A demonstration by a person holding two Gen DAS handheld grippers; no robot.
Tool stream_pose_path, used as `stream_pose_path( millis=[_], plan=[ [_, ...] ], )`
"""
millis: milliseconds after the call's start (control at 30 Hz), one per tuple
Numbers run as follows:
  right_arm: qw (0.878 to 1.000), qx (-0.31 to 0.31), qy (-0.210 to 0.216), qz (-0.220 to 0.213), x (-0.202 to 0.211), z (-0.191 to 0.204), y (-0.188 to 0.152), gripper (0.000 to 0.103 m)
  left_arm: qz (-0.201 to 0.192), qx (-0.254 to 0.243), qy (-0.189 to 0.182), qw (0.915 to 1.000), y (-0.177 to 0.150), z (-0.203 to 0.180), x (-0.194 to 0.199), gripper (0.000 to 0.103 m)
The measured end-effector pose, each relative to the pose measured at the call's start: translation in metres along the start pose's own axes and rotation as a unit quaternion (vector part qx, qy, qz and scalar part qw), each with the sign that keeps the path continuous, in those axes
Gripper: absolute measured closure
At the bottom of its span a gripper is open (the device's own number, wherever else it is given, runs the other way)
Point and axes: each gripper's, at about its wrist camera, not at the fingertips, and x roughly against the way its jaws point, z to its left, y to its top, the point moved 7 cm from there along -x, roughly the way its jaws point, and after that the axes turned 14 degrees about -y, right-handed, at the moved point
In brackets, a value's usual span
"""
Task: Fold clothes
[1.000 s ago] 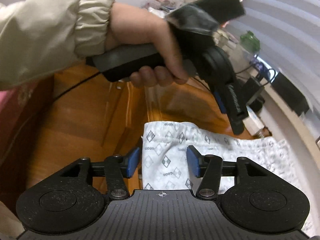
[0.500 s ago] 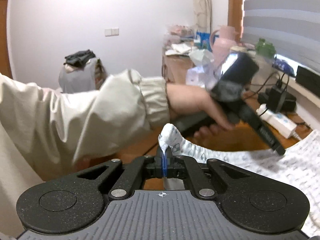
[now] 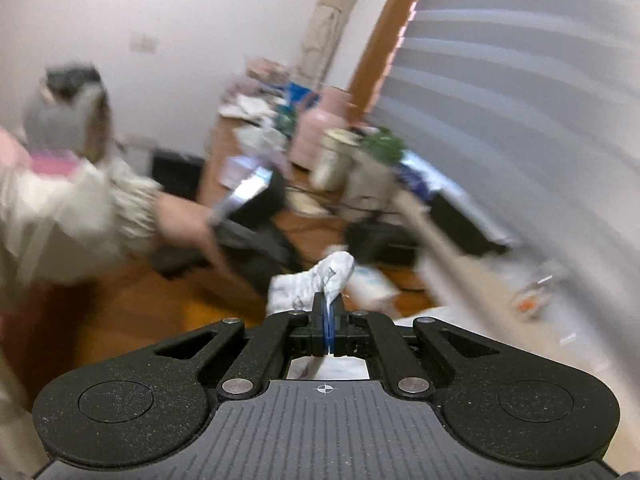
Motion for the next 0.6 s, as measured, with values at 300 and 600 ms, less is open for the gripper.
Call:
stream_pose_path(
  millis=[300,600],
  plan=[
    [0.976,0.165,-0.124,-0.067,-0.066,-0.069,0.008,0.1,0.048,-0.004,0.02,0.9986,0.006,0.014,-0.03,0.045],
    [0.93,0.292,-0.212,-0.07,-0.209,-0.075,-0.029,0.1,0.043,0.01,0.057,0.9974,0.002,0.021,-0.013,0.047]
  ],
)
